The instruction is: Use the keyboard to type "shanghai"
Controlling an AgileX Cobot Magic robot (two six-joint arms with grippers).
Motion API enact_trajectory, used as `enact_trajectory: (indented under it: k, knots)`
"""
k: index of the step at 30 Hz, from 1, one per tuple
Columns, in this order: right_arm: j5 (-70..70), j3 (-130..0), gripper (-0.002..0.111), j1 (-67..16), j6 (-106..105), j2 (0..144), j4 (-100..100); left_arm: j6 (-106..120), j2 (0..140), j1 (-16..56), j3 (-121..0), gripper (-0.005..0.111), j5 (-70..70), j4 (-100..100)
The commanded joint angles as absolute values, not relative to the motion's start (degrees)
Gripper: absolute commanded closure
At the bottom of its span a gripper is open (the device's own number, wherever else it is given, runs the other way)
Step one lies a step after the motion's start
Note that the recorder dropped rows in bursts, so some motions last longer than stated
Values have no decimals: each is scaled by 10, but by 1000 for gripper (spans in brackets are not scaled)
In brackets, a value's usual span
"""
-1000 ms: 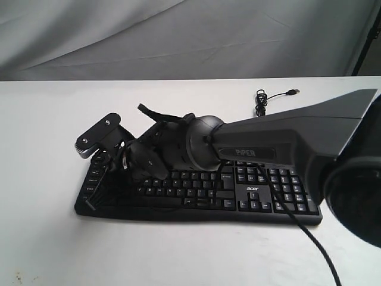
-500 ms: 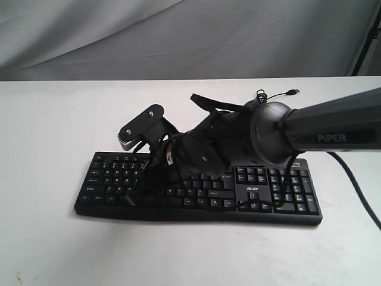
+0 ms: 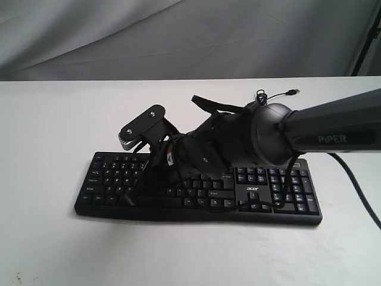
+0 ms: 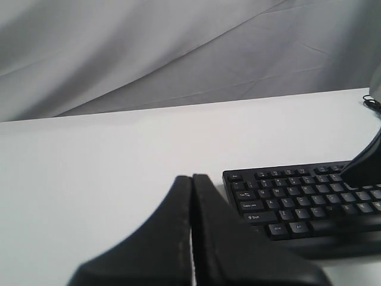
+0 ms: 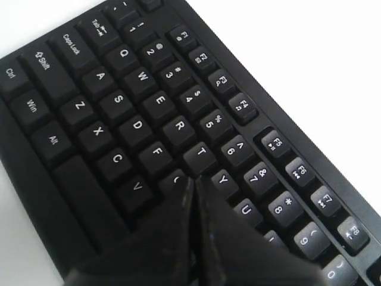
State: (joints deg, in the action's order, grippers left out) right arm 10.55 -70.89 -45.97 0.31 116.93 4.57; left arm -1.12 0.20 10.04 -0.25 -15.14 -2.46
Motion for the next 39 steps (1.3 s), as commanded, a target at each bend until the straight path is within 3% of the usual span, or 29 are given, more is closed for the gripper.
enact_trajectory:
  k: [1,39]
  knots:
    - [111,-704,108,-457,5,1169,43,-13,0,102,0,107,-149,-25]
    - [86,-707,108,-452,-8,1191,45,-13,0,102,0,107,-149,-25]
